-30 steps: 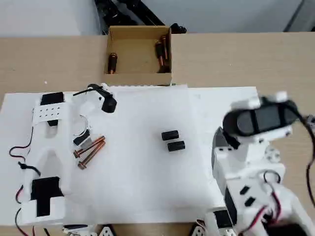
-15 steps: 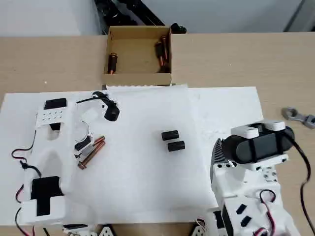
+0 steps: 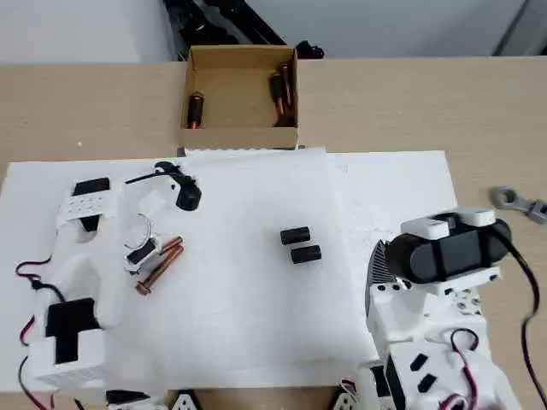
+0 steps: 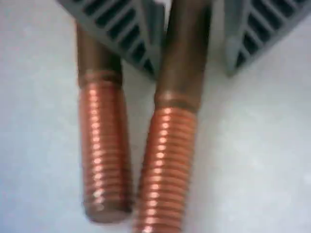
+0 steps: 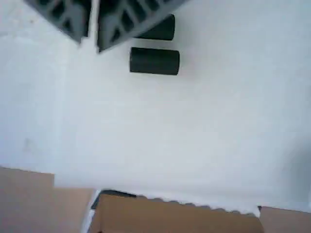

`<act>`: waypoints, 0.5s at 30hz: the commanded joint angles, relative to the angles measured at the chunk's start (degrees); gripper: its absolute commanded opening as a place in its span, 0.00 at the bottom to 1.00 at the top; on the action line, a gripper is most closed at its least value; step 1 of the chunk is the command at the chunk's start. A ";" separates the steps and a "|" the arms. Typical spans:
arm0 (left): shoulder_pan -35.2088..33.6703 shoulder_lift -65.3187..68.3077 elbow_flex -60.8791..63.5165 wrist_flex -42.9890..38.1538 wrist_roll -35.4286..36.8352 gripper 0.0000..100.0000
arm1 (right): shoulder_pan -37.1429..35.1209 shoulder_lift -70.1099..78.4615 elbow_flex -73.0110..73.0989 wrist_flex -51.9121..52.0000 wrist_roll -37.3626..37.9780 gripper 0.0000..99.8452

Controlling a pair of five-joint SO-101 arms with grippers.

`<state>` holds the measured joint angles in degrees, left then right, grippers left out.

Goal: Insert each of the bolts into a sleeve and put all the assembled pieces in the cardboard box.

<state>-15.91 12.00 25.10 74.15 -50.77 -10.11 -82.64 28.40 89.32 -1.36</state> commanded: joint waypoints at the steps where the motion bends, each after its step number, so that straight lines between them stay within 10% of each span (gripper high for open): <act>1: -4.13 6.24 -2.33 -1.32 -0.70 0.08 | 0.04 -0.13 0.09 -0.66 0.53 0.00; 15: -3.87 7.30 -3.56 -0.09 -0.44 0.01 | 0.04 -0.13 0.09 -0.84 0.44 0.00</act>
<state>-16.09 14.81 22.64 75.21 -51.12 -10.11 -82.64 28.40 89.32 -1.36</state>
